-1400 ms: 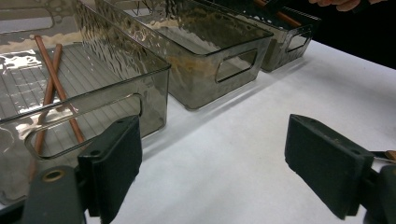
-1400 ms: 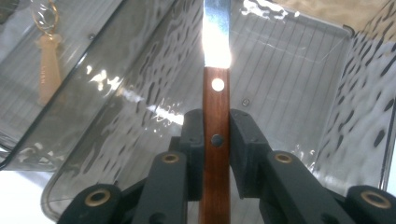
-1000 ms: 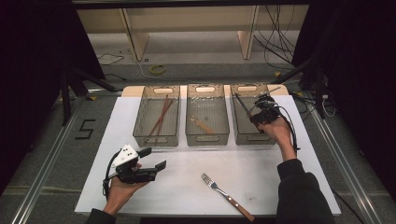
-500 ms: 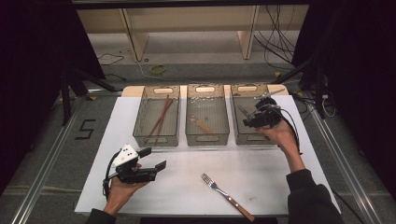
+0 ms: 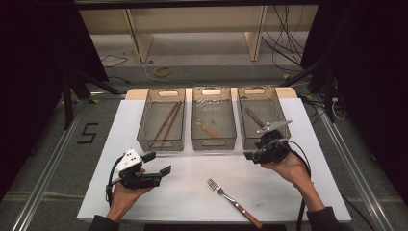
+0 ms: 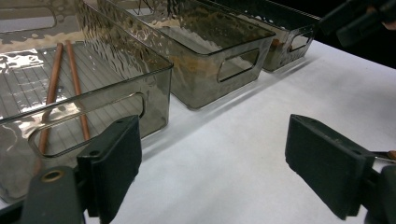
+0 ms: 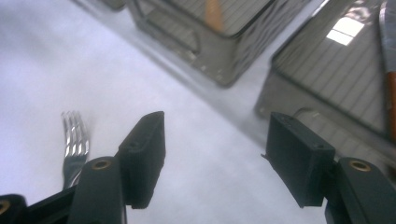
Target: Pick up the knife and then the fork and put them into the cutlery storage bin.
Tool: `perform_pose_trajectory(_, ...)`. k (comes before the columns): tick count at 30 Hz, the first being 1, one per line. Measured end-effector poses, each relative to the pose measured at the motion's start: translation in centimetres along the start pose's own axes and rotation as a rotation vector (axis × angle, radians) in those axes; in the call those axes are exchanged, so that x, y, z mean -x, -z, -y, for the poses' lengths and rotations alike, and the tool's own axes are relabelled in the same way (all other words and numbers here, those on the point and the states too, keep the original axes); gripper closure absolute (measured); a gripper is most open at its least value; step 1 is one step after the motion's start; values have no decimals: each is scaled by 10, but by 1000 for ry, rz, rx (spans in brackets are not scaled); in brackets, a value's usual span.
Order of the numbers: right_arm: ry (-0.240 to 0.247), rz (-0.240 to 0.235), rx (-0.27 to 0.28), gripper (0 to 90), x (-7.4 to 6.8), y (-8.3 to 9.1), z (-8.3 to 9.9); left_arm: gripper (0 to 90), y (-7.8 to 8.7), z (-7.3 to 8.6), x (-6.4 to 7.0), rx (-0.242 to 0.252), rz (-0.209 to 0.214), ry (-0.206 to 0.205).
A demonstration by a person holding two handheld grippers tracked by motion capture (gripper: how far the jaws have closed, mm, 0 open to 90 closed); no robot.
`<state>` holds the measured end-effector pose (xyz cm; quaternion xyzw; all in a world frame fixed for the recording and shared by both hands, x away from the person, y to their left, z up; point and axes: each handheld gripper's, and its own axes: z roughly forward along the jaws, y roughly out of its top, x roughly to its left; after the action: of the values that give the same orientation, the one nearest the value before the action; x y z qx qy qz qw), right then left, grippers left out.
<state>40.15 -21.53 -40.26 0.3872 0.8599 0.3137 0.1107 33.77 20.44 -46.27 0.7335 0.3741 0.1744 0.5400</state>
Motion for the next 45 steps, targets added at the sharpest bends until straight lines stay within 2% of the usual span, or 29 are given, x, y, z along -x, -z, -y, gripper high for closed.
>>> perform_pose_trajectory(9,63,-61,-50,377,-33,-3,12,180,0,0,0,4,0,-2)
perform_pose_trajectory(14,102,-94,-77,371,-45,-5,21,180,0,0,1,-4,3,-10)
perform_pose_trajectory(23,129,-144,-129,384,-64,-8,34,180,0,0,1,0,3,-9)
perform_pose_trajectory(27,157,-151,-143,395,-70,-12,37,180,0,0,1,4,1,-5)
perform_pose_trajectory(29,150,-158,-150,404,-72,-12,39,180,0,0,1,1,3,-9)
perform_pose_trajectory(35,171,-174,-178,418,-80,-16,45,180,0,0,1,-1,2,-8)
perform_pose_trajectory(39,211,-185,-187,434,-86,-17,48,180,0,0,1,4,1,-6)
perform_pose_trajectory(45,234,-187,-210,464,-93,-17,53,180,1,0,1,1,2,-9)
